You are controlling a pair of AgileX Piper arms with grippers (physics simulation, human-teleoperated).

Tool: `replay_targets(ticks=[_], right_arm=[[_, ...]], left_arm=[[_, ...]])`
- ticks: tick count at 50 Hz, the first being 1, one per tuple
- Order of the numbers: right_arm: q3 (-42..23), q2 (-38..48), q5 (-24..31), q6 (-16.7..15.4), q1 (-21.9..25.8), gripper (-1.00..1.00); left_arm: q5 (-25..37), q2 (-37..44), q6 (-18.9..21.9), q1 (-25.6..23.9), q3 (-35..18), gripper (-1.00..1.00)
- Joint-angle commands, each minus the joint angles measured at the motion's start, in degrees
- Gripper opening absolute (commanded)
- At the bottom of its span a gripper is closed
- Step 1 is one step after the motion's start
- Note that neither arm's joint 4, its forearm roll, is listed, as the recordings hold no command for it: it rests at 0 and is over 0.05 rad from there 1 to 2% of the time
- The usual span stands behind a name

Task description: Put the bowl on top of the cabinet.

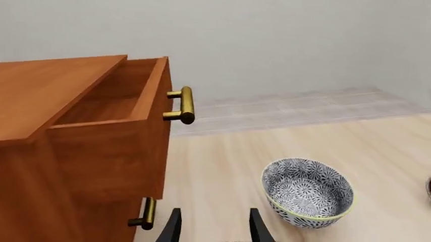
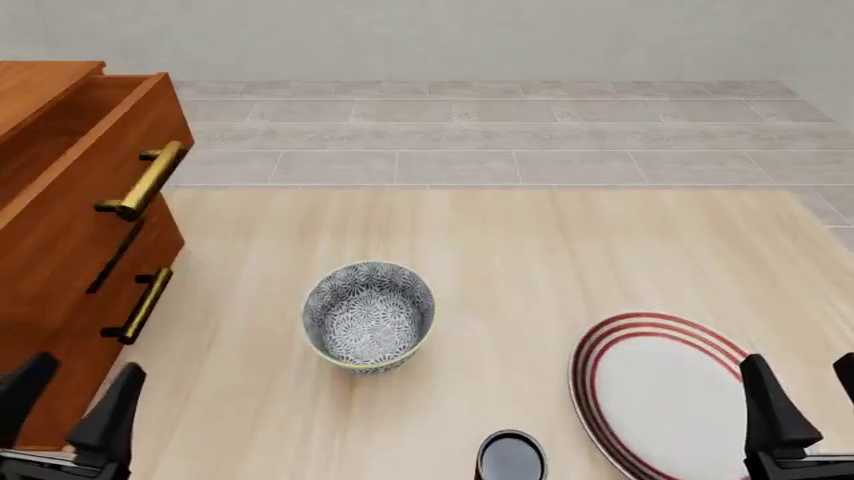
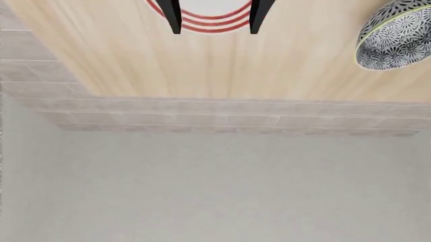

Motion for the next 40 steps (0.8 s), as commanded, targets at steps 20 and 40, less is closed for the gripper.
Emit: replay_targets(ticks=[20,40], right_arm=[[-0.4,0.0,-0.6,-0.9,0.2,1.0],[-0.5,0.0,-0.8,-1.2,0.4,1.0]], left_arm=[[-10.9,14.2,-1.4,-13.1,-1.0,1.0],[-19.0,24.6,-2.9,-18.5,-2.5,1.0]])
